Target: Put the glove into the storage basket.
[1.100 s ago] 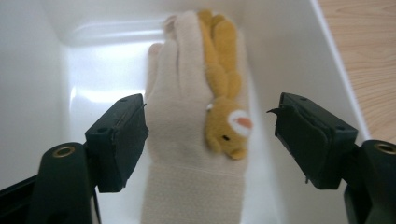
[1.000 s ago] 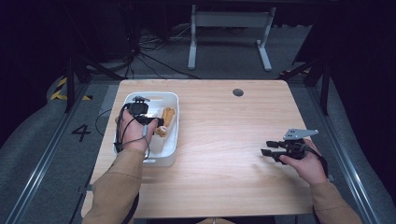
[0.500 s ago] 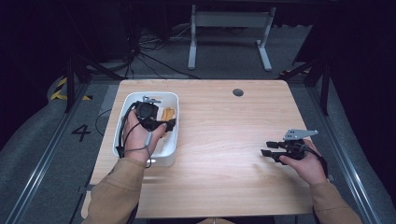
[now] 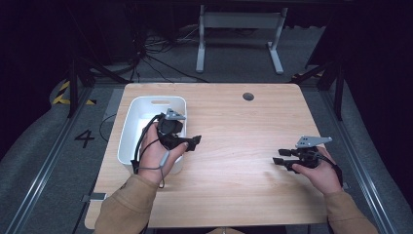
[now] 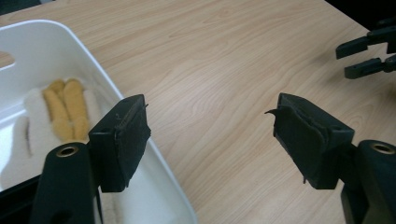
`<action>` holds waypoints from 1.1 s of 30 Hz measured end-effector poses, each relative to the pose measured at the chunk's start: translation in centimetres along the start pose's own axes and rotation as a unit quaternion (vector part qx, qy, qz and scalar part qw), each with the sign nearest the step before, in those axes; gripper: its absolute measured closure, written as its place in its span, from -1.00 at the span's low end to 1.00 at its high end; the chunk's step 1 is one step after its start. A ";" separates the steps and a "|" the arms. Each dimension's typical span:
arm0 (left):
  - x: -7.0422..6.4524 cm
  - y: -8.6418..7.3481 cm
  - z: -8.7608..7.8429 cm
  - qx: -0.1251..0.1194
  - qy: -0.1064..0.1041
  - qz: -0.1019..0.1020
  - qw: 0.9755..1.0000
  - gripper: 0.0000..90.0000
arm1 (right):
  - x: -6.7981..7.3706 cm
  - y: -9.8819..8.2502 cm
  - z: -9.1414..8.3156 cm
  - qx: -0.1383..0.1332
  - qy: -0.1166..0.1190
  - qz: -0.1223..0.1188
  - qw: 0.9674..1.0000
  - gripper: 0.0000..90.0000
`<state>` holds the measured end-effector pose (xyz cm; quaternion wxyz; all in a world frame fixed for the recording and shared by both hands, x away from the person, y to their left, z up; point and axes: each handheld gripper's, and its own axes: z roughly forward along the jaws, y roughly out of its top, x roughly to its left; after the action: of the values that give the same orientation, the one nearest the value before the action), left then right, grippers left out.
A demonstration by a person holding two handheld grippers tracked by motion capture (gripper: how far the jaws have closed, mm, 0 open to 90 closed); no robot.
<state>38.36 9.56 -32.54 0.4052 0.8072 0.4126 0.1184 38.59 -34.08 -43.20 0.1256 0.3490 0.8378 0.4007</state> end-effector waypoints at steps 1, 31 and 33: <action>-0.4 -0.3 0.2 -0.002 -0.004 0.003 1.000 -0.40 | 0.0 0.0 0.0 0.001 0.001 0.000 1.000 0.16; -4.3 -6.8 9.1 0.014 -0.149 0.118 0.982 -0.38 | -0.1 -0.8 0.9 0.014 0.011 0.001 1.000 0.16; -4.2 -7.2 9.6 0.006 -0.151 0.127 0.980 -0.38 | -0.1 -0.8 0.9 0.015 0.011 0.001 1.000 0.16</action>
<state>36.64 3.40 -43.53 0.4399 0.8637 0.2419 0.0433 38.69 -33.96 -44.43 0.1107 0.3472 0.8449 0.3916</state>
